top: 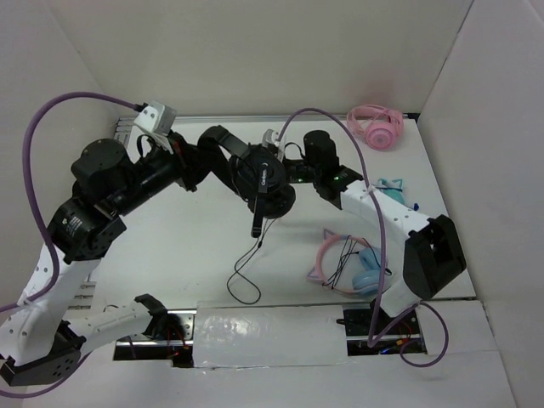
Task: Wrap the headphones
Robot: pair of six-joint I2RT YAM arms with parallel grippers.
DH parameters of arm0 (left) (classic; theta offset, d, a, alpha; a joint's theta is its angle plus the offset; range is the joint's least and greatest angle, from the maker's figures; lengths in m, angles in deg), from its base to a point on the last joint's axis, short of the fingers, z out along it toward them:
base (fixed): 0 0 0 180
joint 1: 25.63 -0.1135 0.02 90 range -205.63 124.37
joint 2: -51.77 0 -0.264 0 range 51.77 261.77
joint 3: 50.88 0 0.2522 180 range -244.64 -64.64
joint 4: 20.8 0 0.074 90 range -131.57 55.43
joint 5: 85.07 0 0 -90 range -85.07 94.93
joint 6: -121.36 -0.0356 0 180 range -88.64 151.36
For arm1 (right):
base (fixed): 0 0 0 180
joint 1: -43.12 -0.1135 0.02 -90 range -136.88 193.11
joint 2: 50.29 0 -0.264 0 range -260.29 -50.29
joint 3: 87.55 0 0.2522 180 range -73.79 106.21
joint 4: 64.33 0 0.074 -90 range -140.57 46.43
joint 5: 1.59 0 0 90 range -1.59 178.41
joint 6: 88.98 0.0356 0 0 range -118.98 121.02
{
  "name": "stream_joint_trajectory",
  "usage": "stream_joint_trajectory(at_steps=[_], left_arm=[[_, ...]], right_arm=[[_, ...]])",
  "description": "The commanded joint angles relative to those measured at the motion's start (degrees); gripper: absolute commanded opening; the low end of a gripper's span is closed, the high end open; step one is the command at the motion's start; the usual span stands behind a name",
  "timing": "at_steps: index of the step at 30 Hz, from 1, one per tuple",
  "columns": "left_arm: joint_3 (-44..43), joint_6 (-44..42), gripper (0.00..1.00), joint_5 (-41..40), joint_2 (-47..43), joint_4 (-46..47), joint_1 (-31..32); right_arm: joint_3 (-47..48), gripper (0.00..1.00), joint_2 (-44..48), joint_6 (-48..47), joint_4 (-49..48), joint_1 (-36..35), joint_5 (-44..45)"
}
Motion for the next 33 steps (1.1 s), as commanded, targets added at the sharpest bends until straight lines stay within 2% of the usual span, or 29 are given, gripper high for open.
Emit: stream_joint_trajectory(at_steps=[1, 6, 12, 15, 17, 22, 24, 25, 26, 27, 28, 32, 33], left_arm=[[-5.56, 3.81, 0.0, 1.45, 0.79, 6.18, 0.19], [-10.66, 4.25, 0.0, 2.41, 2.81, 5.22, 0.28], [-17.25, 3.2, 0.0, 0.05, 5.27, 3.55, 0.37], [-18.57, 1.96, 0.0, -4.5, 7.29, 5.39, 0.28], [-21.02, 1.44, 0.0, -9.09, 10.62, 4.96, -0.07], [-27.7, 2.57, 0.0, -9.97, 19.94, 2.16, -4.89], [-29.73, 3.63, 0.0, -10.24, 23.27, 0.74, -7.09], [-30.52, 4.94, 0.0, -10.59, 24.16, 0.3, -9.28], [-30.53, 5.65, 0.0, -11.2, 24.95, -0.31, -10.26], [-30.01, 7.48, 0.0, -11.47, 26.35, -0.93, -12.7], [-29.74, 8.72, 0.0, -11.38, 27.15, -2.06, -14.03], [-26.41, 13.56, 0.0, -11.2, 32.24, -6.1, -20.71], [-26.23, 15.48, 0.0, -12.34, 33.39, -7.51, -22.38]], right_arm=[[-0.97, 0.35, -1.28, 1.7, -7.83, -1.46, -0.85], [-3.78, 0.38, -4.88, 8.02, -19.25, -2.69, -0.31], [-3.08, 0.39, -13.5, 15.4, -26.11, -4.09, -0.66], [-5.79, 0.36, -16.05, 19.36, -30.24, -4.71, -4.97], [-11.41, 0.36, -15.01, 20.69, -32.69, -6.11, -4.54], [-29.4, 0.35, -5.35, 24.73, -41.04, -10.67, 1.17], [-35.65, 0.32, -0.25, 26.57, -42.46, -12.17, 5.03], [-37.43, 0.28, 1.68, 26.84, -42.73, -13.92, 6.18], [-38.84, 0.1, 5.18, 27.02, -42.12, -14.81, 7.76], [-40.94, 0.03, 7.13, 26.58, -38.72, -15.6, 10.38], [-41.74, 0.0, 9.32, 26.23, -36.43, -17.52, 12.24], [-46.49, 0.0, 24.67, 26.4, -26.93, -22.89, 26.02], [-47.37, 0.0, 27.51, 26.49, -22.04, -23.69, 31.53]])
